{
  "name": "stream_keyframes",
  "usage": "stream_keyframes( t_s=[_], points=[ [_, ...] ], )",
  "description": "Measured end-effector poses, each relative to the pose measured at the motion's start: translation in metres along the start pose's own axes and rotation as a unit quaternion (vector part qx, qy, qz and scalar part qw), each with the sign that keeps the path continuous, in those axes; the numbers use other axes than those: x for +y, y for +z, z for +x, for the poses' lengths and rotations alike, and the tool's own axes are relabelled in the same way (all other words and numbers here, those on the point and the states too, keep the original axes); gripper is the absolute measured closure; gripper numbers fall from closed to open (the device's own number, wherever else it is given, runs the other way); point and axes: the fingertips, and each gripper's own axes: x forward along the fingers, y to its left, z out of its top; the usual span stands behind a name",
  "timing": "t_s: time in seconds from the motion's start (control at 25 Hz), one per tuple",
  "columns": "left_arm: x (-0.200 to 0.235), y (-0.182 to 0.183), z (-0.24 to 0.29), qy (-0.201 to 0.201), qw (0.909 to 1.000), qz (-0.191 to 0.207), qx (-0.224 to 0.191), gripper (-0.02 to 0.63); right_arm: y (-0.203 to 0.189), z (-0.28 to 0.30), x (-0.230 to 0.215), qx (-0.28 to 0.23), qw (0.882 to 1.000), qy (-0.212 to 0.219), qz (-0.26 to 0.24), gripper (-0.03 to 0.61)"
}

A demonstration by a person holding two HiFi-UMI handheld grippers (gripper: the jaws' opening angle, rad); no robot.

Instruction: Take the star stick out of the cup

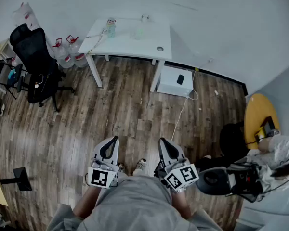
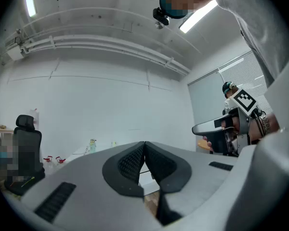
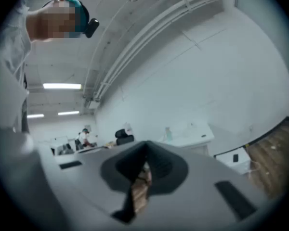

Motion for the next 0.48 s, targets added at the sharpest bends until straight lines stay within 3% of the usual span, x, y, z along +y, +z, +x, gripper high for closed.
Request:
stream_keyframes(
  t_s=[0.48],
  points=[
    [-0.039,-0.005,0.053,-0.004,1.0000,0.008,0.004,0.581,0.008,0.000,-0.055,0.008,1.000,0.015,0.002,0.543]
  ],
)
